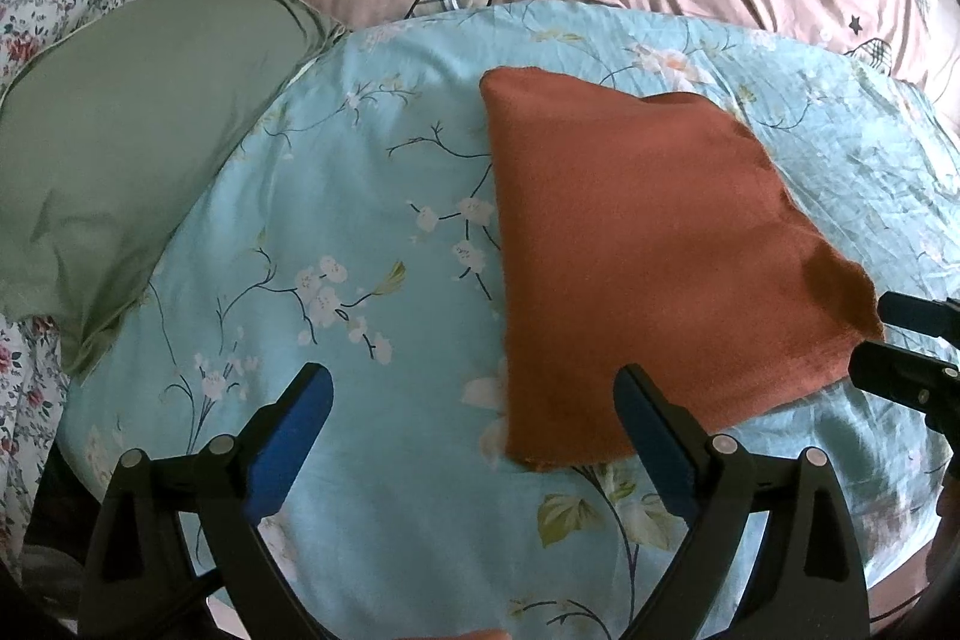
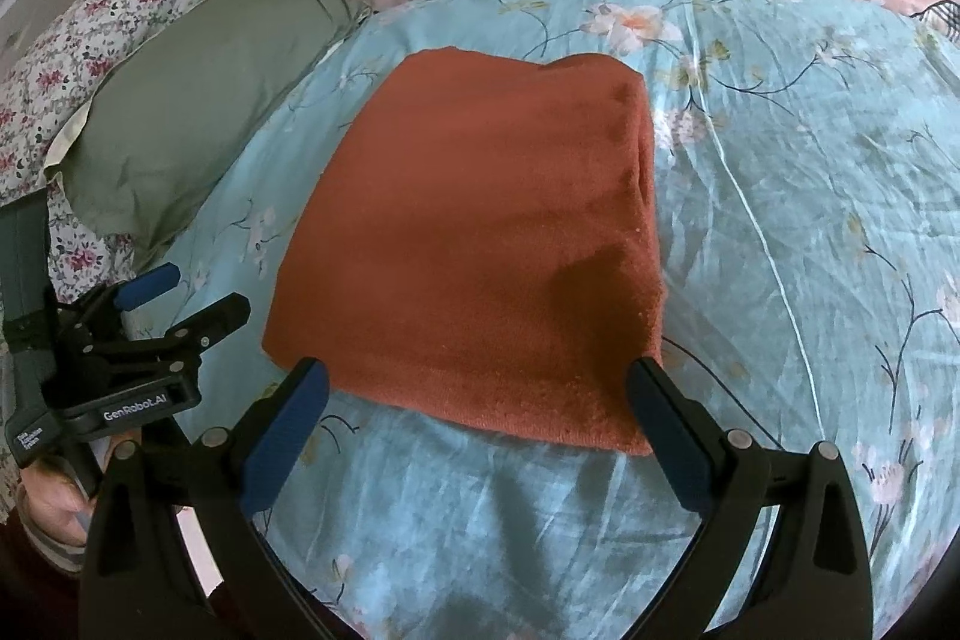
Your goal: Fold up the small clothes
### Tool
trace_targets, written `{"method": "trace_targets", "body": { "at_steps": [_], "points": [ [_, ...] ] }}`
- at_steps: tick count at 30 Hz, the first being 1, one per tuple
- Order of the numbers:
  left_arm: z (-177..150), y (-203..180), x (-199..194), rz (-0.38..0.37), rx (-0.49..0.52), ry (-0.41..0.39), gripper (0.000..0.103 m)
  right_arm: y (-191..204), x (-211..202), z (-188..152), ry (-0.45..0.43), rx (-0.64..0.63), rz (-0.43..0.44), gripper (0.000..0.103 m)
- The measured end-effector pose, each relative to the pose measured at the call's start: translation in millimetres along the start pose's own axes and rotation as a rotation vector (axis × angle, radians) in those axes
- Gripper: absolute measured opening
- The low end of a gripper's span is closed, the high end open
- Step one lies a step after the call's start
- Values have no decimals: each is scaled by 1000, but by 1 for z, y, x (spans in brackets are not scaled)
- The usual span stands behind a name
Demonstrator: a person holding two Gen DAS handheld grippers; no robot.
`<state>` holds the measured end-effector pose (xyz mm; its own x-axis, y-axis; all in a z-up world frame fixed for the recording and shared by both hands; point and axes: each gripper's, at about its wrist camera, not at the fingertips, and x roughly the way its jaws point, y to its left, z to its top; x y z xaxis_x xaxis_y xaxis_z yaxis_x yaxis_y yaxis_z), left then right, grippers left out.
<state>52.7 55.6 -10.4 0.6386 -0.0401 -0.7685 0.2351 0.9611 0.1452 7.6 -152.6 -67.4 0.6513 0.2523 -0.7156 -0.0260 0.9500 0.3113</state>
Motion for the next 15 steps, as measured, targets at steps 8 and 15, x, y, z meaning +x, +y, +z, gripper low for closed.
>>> {"method": "trace_targets", "body": {
  "at_steps": [8, 15],
  "points": [
    [-2, 2, -7, -18, -9, -8, 96, 4, -5, 0, -10, -10, 3, 100],
    [-3, 1, -11, -28, -6, -20, 96, 8, -7, 1, -13, -16, 3, 100]
  ]
}}
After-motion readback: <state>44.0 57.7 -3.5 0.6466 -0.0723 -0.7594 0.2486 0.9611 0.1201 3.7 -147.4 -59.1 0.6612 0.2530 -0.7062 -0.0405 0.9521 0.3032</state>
